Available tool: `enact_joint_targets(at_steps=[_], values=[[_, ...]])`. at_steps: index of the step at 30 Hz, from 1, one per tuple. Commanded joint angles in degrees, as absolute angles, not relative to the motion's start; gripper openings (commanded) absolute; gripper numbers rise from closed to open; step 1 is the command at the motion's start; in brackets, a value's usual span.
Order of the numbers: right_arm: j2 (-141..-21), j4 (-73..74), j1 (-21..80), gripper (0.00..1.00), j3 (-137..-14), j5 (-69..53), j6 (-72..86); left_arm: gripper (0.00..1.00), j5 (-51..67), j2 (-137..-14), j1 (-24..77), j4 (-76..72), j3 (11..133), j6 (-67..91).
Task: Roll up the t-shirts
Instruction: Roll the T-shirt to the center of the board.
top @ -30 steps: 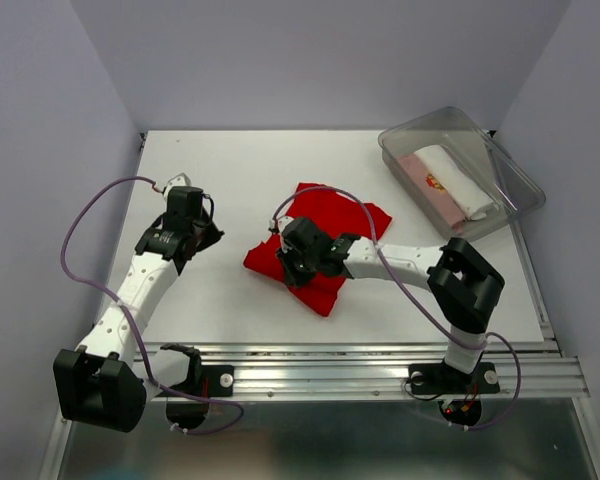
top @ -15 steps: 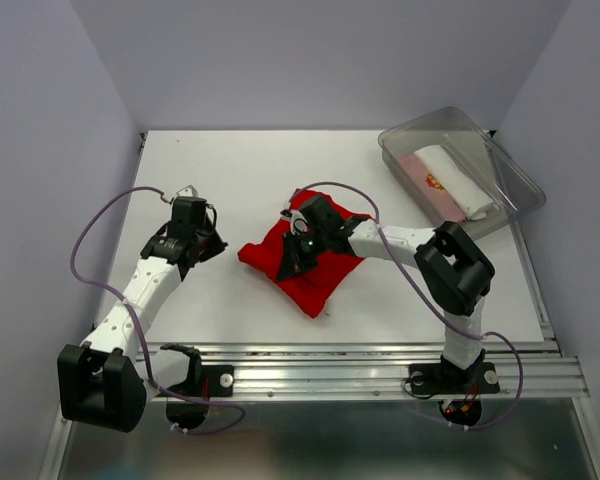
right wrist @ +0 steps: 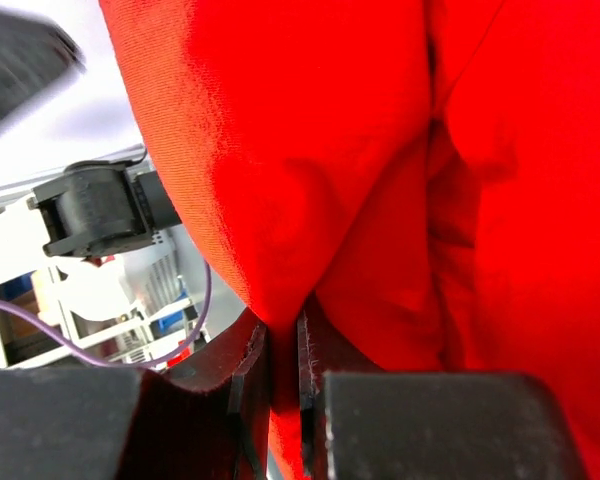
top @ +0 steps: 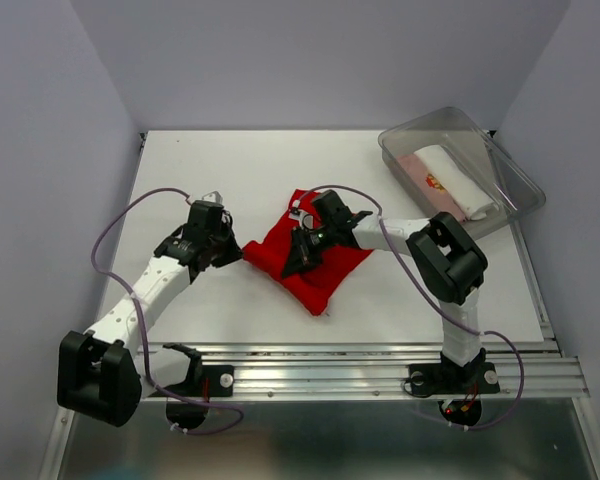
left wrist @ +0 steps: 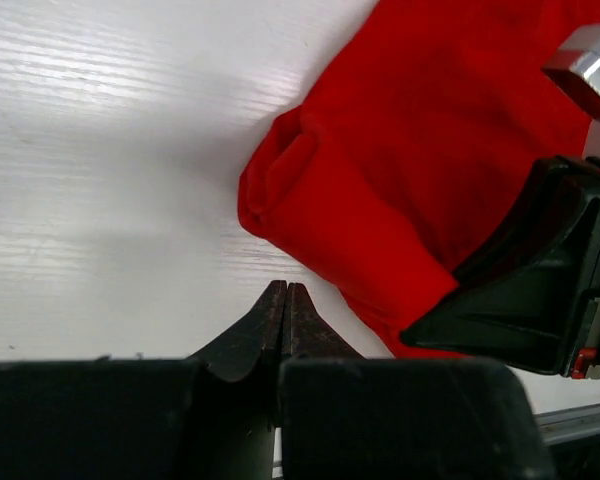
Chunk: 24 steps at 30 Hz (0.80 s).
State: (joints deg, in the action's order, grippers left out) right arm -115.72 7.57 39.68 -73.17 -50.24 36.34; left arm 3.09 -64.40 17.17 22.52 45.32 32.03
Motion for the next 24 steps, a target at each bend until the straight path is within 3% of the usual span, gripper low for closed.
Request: enact_joint_targets(at_steps=[1, 19, 21, 24], values=[[-117.24, 4.83, 38.24, 0.06, -74.09, -54.67, 36.56, 0.0, 5.79, -66.79, 22.14, 20.39, 46.93, 32.26], [-118.57, 4.92, 37.18, 0.07, -74.88, -56.17, 36.12, 0.0, 5.54, -80.76, 24.61, 12.57, 52.64, 32.17], [-117.34, 4.92, 36.66, 0.09, -74.53, -55.38, 35.95, 0.0, 5.62, -82.95, 24.61, 12.13, 53.26, 32.34], [-115.59, 4.92, 36.65, 0.22, -73.92, -54.15, 35.86, 0.0, 5.36, -85.07, 24.61, 12.04, 53.61, 32.34]])
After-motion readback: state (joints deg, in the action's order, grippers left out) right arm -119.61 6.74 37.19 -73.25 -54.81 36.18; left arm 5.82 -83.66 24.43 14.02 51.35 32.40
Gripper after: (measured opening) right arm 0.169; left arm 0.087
